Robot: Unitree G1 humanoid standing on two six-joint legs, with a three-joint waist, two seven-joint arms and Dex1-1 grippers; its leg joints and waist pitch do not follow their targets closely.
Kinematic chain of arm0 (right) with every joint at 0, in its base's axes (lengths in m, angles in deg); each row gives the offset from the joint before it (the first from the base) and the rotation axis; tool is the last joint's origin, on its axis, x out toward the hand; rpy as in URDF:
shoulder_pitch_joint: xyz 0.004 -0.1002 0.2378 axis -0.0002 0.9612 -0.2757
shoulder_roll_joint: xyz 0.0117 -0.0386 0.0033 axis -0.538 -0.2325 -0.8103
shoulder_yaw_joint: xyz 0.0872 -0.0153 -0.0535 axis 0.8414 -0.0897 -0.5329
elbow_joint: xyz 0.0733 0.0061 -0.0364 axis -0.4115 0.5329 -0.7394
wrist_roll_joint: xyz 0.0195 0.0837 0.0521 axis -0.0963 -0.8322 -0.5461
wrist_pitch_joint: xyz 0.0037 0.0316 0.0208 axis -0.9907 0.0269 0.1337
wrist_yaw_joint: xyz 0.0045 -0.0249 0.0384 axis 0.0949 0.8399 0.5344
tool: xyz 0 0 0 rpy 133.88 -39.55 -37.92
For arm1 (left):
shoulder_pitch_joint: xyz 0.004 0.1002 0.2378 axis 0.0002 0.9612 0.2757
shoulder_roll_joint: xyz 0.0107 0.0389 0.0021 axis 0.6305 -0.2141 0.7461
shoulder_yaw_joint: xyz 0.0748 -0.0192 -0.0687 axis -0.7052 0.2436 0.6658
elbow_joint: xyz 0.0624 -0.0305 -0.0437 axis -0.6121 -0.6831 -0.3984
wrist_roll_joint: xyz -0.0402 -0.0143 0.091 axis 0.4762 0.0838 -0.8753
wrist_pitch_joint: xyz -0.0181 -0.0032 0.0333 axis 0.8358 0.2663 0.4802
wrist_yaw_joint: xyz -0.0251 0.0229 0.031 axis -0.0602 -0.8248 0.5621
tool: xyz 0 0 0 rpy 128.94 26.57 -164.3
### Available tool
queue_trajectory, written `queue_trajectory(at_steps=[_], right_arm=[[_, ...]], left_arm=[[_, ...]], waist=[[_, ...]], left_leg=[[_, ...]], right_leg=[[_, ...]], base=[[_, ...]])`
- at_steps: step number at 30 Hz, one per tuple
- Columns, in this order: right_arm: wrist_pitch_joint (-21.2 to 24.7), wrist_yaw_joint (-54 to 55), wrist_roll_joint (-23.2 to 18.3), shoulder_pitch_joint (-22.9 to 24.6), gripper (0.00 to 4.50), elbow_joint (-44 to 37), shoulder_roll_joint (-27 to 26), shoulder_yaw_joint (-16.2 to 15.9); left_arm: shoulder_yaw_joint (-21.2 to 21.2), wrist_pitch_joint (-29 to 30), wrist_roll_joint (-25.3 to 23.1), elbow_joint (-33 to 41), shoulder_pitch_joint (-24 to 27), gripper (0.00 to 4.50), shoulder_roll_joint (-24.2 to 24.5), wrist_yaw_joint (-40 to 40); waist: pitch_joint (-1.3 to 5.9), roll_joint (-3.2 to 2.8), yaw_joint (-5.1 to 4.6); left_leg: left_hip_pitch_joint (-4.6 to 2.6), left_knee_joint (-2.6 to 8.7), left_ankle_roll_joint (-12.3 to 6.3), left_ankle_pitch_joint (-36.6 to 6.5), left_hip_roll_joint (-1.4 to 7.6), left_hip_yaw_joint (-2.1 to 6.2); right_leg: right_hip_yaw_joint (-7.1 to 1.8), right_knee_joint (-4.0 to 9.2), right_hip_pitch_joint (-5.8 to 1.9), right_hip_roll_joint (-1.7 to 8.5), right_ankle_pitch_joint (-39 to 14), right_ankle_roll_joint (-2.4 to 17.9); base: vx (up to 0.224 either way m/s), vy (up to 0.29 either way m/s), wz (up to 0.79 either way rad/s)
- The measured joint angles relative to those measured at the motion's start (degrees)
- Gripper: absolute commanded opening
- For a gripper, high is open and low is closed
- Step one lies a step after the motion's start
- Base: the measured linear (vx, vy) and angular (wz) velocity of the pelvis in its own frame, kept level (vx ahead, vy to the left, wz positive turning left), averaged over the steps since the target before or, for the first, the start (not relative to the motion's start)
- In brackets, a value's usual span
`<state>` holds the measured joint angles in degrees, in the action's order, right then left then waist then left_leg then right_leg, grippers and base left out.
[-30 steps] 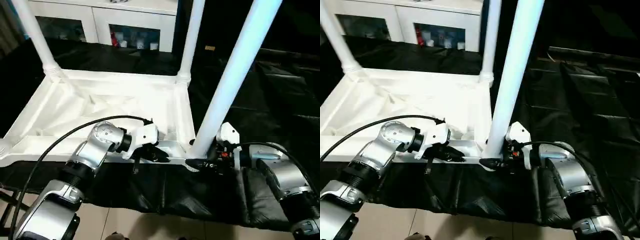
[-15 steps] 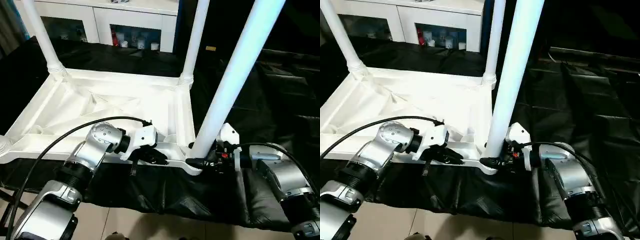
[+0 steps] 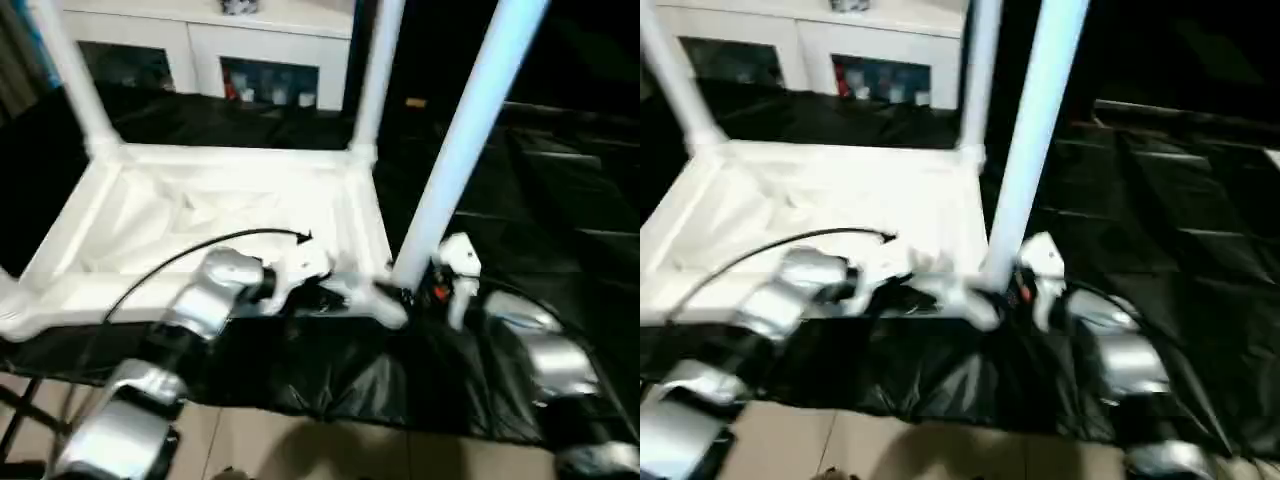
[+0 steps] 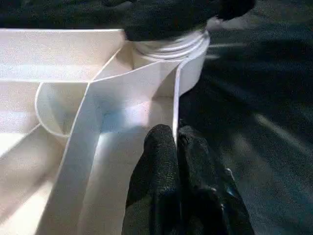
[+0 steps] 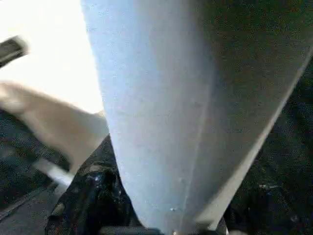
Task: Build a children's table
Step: Rotate leg to tighten
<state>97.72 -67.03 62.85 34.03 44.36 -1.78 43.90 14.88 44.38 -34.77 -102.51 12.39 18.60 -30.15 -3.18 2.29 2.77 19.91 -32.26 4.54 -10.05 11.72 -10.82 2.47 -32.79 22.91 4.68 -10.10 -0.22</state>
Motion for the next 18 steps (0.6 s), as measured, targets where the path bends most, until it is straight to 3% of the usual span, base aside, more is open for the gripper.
queue_trajectory(at_steps=[2,6,8,13,18], right_arm=[[-0.2,5.9,1.3,-2.0,2.01,2.4,-2.4,0.8],[-1.1,14.0,3.1,-5.0,2.00,6.2,-6.1,1.6],[-1.9,16.3,4.0,-5.7,2.55,7.2,-7.0,1.6],[-3.2,16.3,4.2,-5.6,2.97,7.8,-7.6,2.0],[-3.8,9.6,3.2,-3.7,3.45,5.3,-5.4,1.8]], left_arm=[[0.3,0.7,-0.6,-0.5,-0.3,0.00,-1.2,-2.6],[0.4,1.0,-1.9,-1.3,-1.0,0.00,-1.8,-5.7],[0.4,1.0,-2.3,-1.8,-1.5,0.00,-1.9,-6.3],[0.3,0.5,-2.5,-1.8,-1.5,0.00,-2.0,-6.5],[0.3,-1.8,-2.2,-1.2,-0.7,0.00,-1.4,-4.7]], waist=[[0.00,0.00,-0.87],[0.01,-0.03,-1.25],[-0.02,-0.08,-1.29],[-0.05,-0.12,-1.14],[-0.05,-0.12,-0.99]], left_leg=[[0.08,0.04,0.00,0.0,-0.08,0.38],[0.12,0.09,0.00,0.0,-0.15,1.07],[0.08,0.13,0.00,0.0,-0.15,1.09],[0.10,0.27,0.00,0.0,-0.16,1.06],[0.17,0.29,0.00,0.0,-0.16,0.97]], right_leg=[[0.25,0.36,-0.01,0.00,0.0,0.0],[0.96,0.85,-0.09,0.03,0.0,0.0],[1.36,0.90,-0.05,0.29,0.0,0.0],[1.50,0.91,0.03,0.39,0.0,0.0],[1.39,0.83,0.09,0.40,0.1,0.2]], base=[[0.000,0.000,0.00],[0.000,0.000,0.00],[0.000,0.000,0.00],[0.000,0.000,0.00],[0.000,0.000,0.00]])
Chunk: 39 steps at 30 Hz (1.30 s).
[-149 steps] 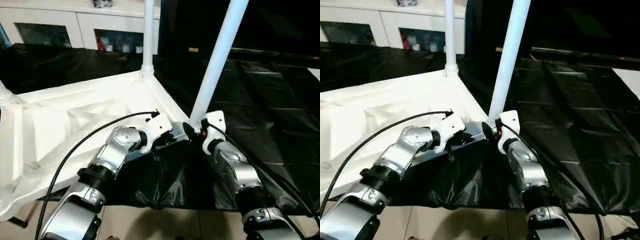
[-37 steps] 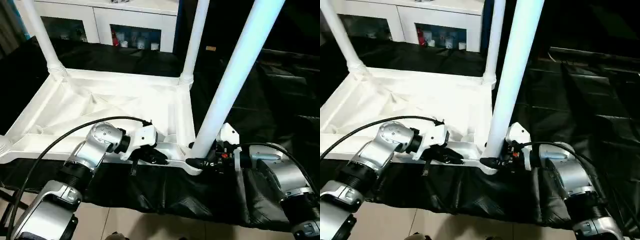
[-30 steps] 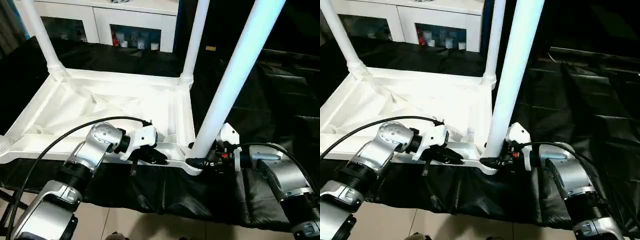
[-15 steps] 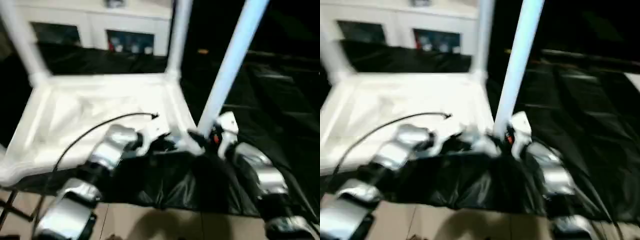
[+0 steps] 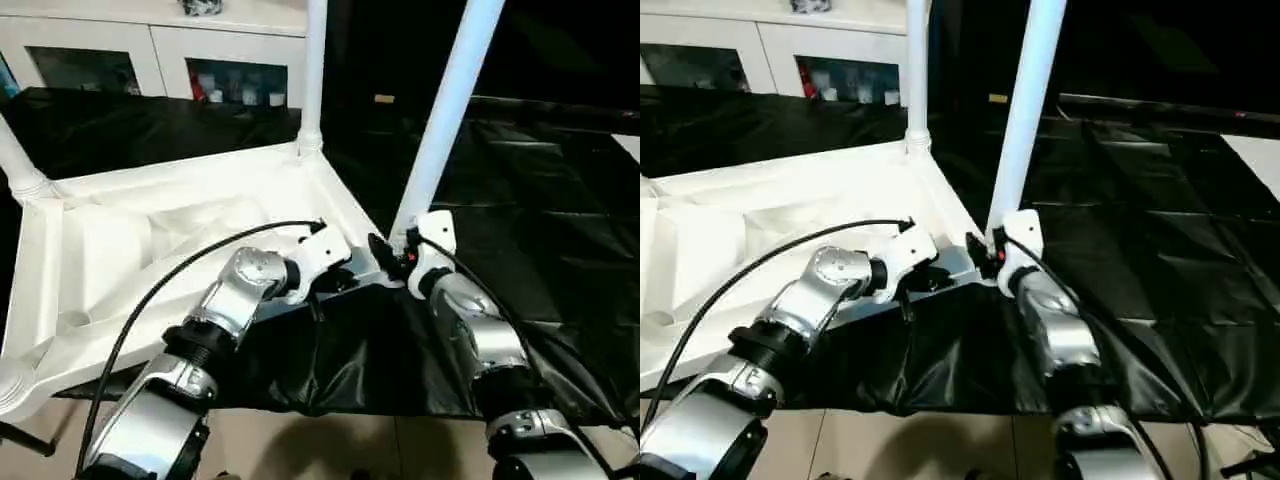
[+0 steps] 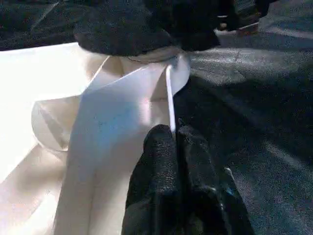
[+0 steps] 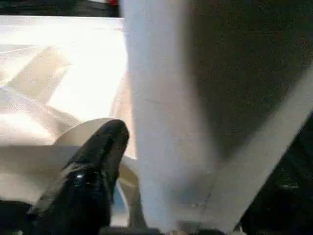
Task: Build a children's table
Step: Rotate leg to tighten
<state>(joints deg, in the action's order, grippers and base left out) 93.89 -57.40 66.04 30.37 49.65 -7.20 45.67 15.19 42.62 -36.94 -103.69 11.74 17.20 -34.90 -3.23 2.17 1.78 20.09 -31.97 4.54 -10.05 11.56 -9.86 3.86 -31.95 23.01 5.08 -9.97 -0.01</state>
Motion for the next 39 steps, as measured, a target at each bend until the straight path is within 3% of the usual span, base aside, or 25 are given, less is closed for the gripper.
queue_trajectory(at_steps=[5,13,23,24,30,39], right_arm=[[0.9,-11.0,-1.7,2.4,3.80,-4.1,5.1,-2.8],[3.5,-30.1,-5.1,6.6,3.80,-12.2,14.7,-7.0],[4.0,-40.0,-5.8,6.8,3.08,-12.8,19.7,-9.6],[4.1,-40.4,-5.9,6.8,2.84,-12.9,20.0,-9.8],[5.0,-42.1,-6.5,6.7,2.42,-13.3,20.2,-10.0],[5.2,-41.6,-6.5,7.4,2.11,-15.1,19.6,-9.8]], left_arm=[[-0.4,-3.1,2.0,1.4,1.2,0.00,2.3,5.3],[-1.0,-6.0,4.1,3.8,2.1,0.00,7.0,15.8],[-1.9,-8.6,5.4,3.5,2.3,0.00,9.6,21.8],[-1.9,-8.8,5.5,3.4,2.3,0.00,9.8,22.2],[-2.2,-9.4,6.1,3.5,2.3,0.00,10.7,23.9],[-2.2,-9.3,6.1,3.4,2.3,0.00,11.0,24.3]], waist=[[0.01,0.00,0.32],[0.03,-0.09,1.62],[0.00,-0.11,2.03],[0.00,-0.11,2.03],[0.00,-0.11,2.05],[0.00,-0.09,2.03]], left_leg=[[-0.02,0.10,0.02,0.0,0.08,-0.09],[-0.03,0.50,0.09,-0.1,0.31,-0.27],[-0.05,0.11,0.44,-0.3,0.34,-0.24],[-0.05,0.11,0.44,-0.3,0.34,-0.23],[-0.04,0.15,0.44,-0.3,0.37,-0.26],[-0.06,0.11,0.45,-0.3,0.37,-0.23]], right_leg=[[-0.04,-0.33,0.03,-0.02,1.1,0.5],[0.03,-0.89,0.25,-0.20,0.3,0.7],[-0.07,-1.15,0.13,-0.15,0.3,0.7],[-0.07,-1.15,0.13,-0.14,0.3,0.7],[-0.03,-1.17,0.15,-0.15,0.3,0.7],[-0.05,-1.20,0.11,-0.15,0.3,0.7]], base=[[0.033,-0.010,0.03],[0.040,-0.016,0.02],[0.000,0.000,0.00],[0.000,0.000,0.00],[0.000,0.000,0.00],[0.000,0.000,0.00]])
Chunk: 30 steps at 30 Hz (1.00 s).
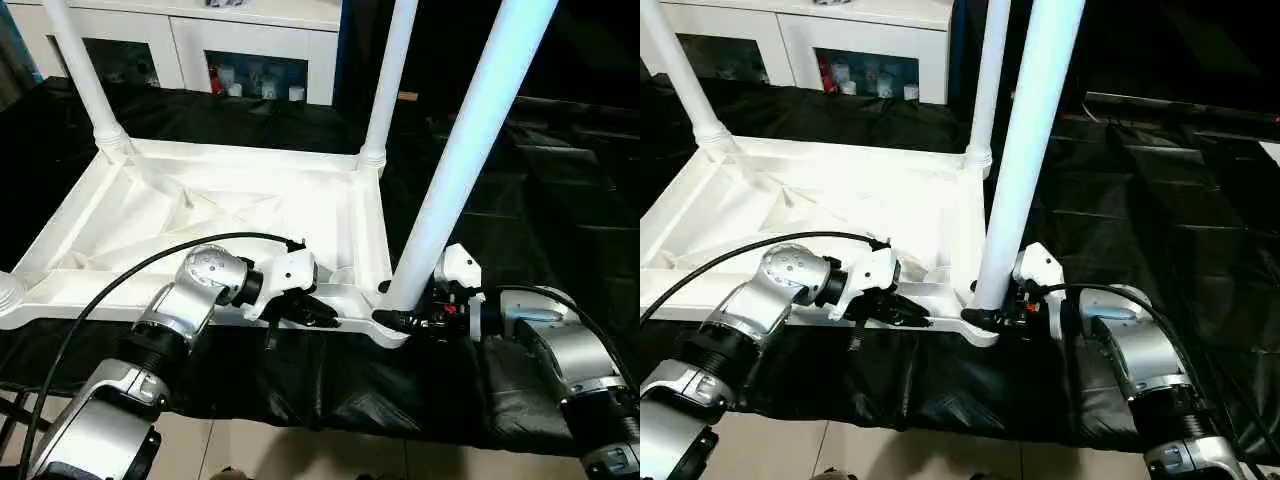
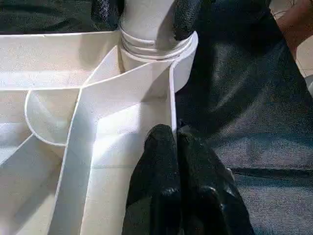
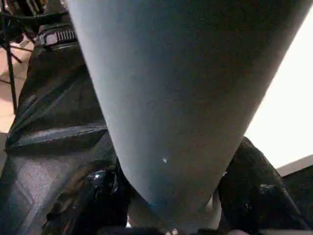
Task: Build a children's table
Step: Rotate leg to tighten
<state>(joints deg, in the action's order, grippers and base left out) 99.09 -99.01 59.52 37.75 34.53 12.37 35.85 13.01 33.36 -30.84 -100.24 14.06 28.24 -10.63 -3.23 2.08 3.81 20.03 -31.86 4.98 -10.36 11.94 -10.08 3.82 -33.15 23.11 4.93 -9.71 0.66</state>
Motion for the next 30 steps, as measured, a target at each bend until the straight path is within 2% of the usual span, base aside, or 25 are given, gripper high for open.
queue_trajectory(at_steps=[6,9,15,21,22,23,27,30], right_arm=[[0.6,10.8,0.3,1.2,2.05,1.1,-5.1,4.0],[-0.3,20.4,1.1,0.5,2.04,3.8,-9.4,6.9],[-0.7,38.1,3.7,-4.7,2.02,10.7,-17.1,10.9],[-3.3,51.4,6.6,-11.0,2.02,18.5,-22.9,11.8],[-4.0,51.8,7.2,-11.4,2.02,19.0,-23.2,11.7],[-5.2,51.9,7.8,-11.4,2.58,19.2,-23.2,11.5],[-6.5,51.0,7.8,-11.4,2.84,19.3,-22.9,11.5],[-7.3,45.2,7.4,-10.0,3.13,18.2,-21.5,11.4]], left_arm=[[1.2,4.1,-1.2,-1.4,-0.9,0.00,-3.3,-7.3],[2.1,7.0,-2.7,-2.8,-1.7,0.00,-6.4,-13.1],[3.3,11.2,-4.3,-3.2,-2.1,0.00,-11.4,-23.6],[3.9,11.6,-5.6,-4.0,-2.8,0.00,-12.5,-28.8],[4.1,11.5,-5.6,-4.0,-2.8,0.00,-12.5,-28.8],[4.1,11.0,-5.6,-4.1,-2.8,0.00,-12.4,-28.8],[4.0,9.0,-5.5,-3.9,-2.6,0.00,-12.1,-26.6],[3.7,7.6,-5.0,-3.4,-2.4,0.00,-10.6,-24.0]], waist=[[0.02,0.05,-0.30],[0.05,0.08,-0.71],[0.11,0.16,-2.32],[0.12,0.16,-3.59],[0.11,0.16,-3.64],[0.10,0.16,-3.63],[-0.02,-0.01,-3.13],[-0.03,-0.03,-2.42]], left_leg=[[-0.07,-0.06,0.02,0.0,-0.06,0.06],[-0.07,-0.19,0.02,0.0,-0.10,0.06],[-0.10,-0.37,0.03,0.0,-0.12,0.18],[-0.12,-0.28,0.04,0.0,-0.11,0.30],[-0.09,-0.26,0.04,0.0,-0.11,0.30],[-0.06,-0.22,0.05,0.0,-0.12,0.29],[0.00,0.04,0.05,0.0,-0.12,0.23],[0.02,0.26,0.14,-0.1,-0.04,0.21]], right_leg=[[-0.05,0.02,-0.24,0.06,-0.2,-0.3],[-0.06,0.04,-0.25,0.11,-0.2,-0.4],[0.02,0.08,-0.18,0.13,-0.2,-0.4],[0.09,0.08,-0.06,0.06,-0.2,-0.4],[0.09,0.08,-0.04,0.05,-0.2,-0.4],[0.08,0.08,-0.01,0.05,-0.2,-0.4],[0.05,0.06,0.08,0.06,0.1,0.0],[0.06,0.05,0.12,-0.05,0.0,-0.1]], base=[[0.000,0.000,0.00],[0.000,0.000,0.00],[0.000,0.000,0.00],[0.000,0.000,0.00],[0.000,0.000,0.00],[0.000,0.000,0.00],[0.000,0.000,0.00],[0.000,0.000,0.00]])
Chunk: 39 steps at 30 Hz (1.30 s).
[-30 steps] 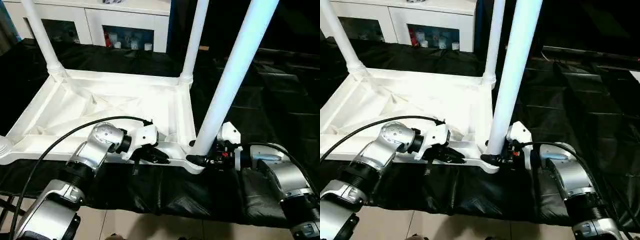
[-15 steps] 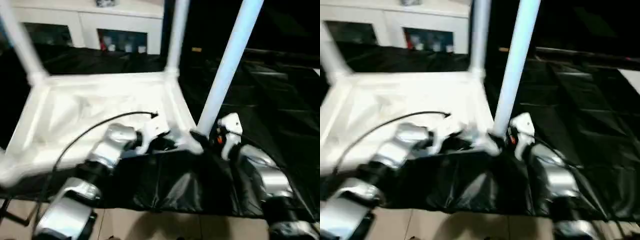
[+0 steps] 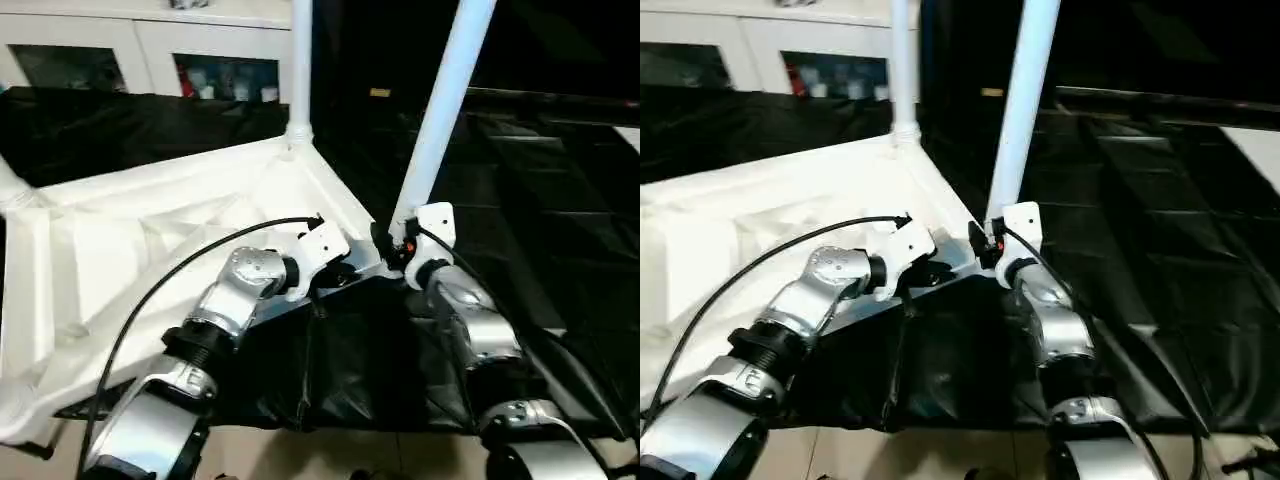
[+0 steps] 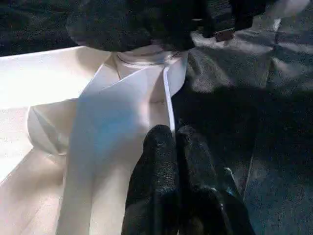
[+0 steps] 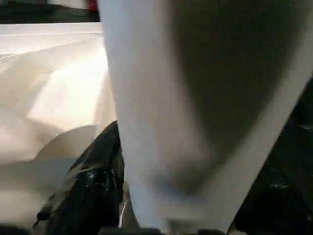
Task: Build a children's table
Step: Rotate leg to tighten
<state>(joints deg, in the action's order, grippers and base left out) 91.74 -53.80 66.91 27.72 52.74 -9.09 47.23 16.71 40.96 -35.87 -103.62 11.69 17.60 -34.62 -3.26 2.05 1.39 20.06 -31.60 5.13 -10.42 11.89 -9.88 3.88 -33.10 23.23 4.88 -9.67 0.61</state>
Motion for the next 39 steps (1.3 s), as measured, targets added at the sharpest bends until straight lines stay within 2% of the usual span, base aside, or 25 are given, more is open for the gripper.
queue_trajectory(at_steps=[2,5,10,14,17,19,20,21,25,32,36,39], right_arm=[[-0.8,-4.8,-0.5,0.8,3.24,-0.6,2.0,-1.6],[-0.9,-9.8,-0.7,1.9,3.53,-2.1,3.9,-3.2],[-1.3,-20.2,-1.3,4.3,3.53,-4.9,8.5,-6.6],[1.2,-31.2,-3.8,7.3,3.53,-10.3,13.7,-8.4],[2.4,-37.4,-4.7,8.2,3.19,-12.4,17.1,-10.0],[2.6,-40.1,-4.8,8.6,3.18,-13.0,18.5,-10.7],[3.1,-41.8,-4.9,8.8,2.91,-13.4,19.4,-11.4],[3.2,-42.8,-4.9,8.8,2.91,-13.5,19.8,-11.7],[3.8,-44.1,-5.4,8.8,2.61,-13.6,20.0,-11.9],[6.6,-44.4,-7.0,9.7,2.59,-15.3,19.5,-11.5],[7.1,-40.0,-7.4,11.2,2.56,-15.3,16.5,-8.9],[6.6,-32.3,-7.2,11.0,2.56,-13.3,13.0,-6.2]], left_arm=[[-0.5,-1.4,0.5,0.4,0.3,0.00,1.4,2.3],[-0.7,-2.9,1.0,0.6,0.4,0.00,3.0,4.9],[-1.0,-5.2,1.7,0.6,0.5,0.00,5.4,10.4],[-2.0,-7.0,3.0,0.6,0.5,0.00,7.6,16.3],[-2.2,-7.7,4.0,0.8,0.5,0.00,8.7,19.7],[-2.6,-7.9,4.5,1.2,0.8,0.00,9.2,21.5],[-2.7,-8.2,4.7,1.3,1.0,0.00,9.8,22.7],[-2.9,-8.4,4.7,1.5,1.1,0.00,10.0,23.4],[-3.1,-8.8,4.7,1.8,1.2,0.00,10.5,24.3],[-3.1,-8.3,5.5,2.5,1.7,0.00,10.4,24.5],[-2.2,-6.2,5.4,2.8,2.2,0.00,9.6,22.0],[-1.4,-4.4,3.9,2.4,2.2,0.00,7.7,17.0]], waist=[[-0.04,-0.06,0.48],[-0.12,-0.18,0.60],[-0.25,-0.35,0.77],[-0.37,-0.53,1.51],[-0.38,-0.53,2.10],[-0.38,-0.53,2.46],[-0.37,-0.55,2.65],[-0.37,-0.55,2.77],[-0.37,-0.55,3.11],[-0.37,-0.56,3.60],[-0.36,-0.56,3.54],[-0.36,-0.56,3.15]], left_leg=[[0.01,0.04,0.06,0.0,0.06,-0.02],[-0.01,0.04,0.07,-0.1,0.06,-0.12],[-0.05,-0.08,0.08,-0.1,0.03,-0.12],[-0.04,-0.18,0.07,-0.1,0.03,-0.12],[-0.03,-0.21,0.07,-0.1,0.04,-0.14],[-0.03,-0.22,0.07,-0.1,0.06,-0.15],[-0.04,-0.23,0.07,-0.1,0.05,-0.17],[-0.04,-0.24,0.07,-0.1,0.06,-0.17],[-0.05,-0.27,0.07,-0.1,0.07,-0.18],[-0.06,-0.25,0.07,-0.1,0.08,-0.18],[-0.07,-0.35,0.07,0.0,0.08,-0.20],[-0.13,-0.57,0.09,0.0,0.06,-0.07]], right_leg=[[0.01,0.00,0.03,-0.07,-0.1,0.0],[-0.01,0.01,0.03,-0.07,-0.1,0.0],[-0.04,0.00,0.03,-0.05,-0.1,0.0],[-0.06,-0.02,0.01,-0.03,-0.1,0.0],[-0.06,-0.03,0.01,-0.03,-0.1,0.0],[-0.05,-0.04,0.00,-0.03,-0.1,0.0],[-0.06,-0.05,-0.01,-0.02,-0.1,0.0],[-0.06,-0.06,-0.02,-0.02,-0.1,0.0],[-0.07,-0.12,-0.04,-0.02,-0.1,0.0],[-0.05,-0.12,-0.03,-0.03,-0.1,0.0],[-0.11,-0.25,-0.14,-0.02,-0.1,0.0],[-0.16,-0.36,-0.16,0.00,0.0,0.0]], base=[[0.000,0.000,0.00],[0.000,0.000,0.00],[0.000,0.000,0.00],[0.000,0.000,0.00],[0.000,0.000,0.00],[0.000,0.000,0.00],[0.000,0.000,0.00],[0.000,0.000,0.00],[0.000,0.000,0.00],[0.000,0.000,0.00],[0.000,0.000,0.00],[0.000,0.000,0.00]])
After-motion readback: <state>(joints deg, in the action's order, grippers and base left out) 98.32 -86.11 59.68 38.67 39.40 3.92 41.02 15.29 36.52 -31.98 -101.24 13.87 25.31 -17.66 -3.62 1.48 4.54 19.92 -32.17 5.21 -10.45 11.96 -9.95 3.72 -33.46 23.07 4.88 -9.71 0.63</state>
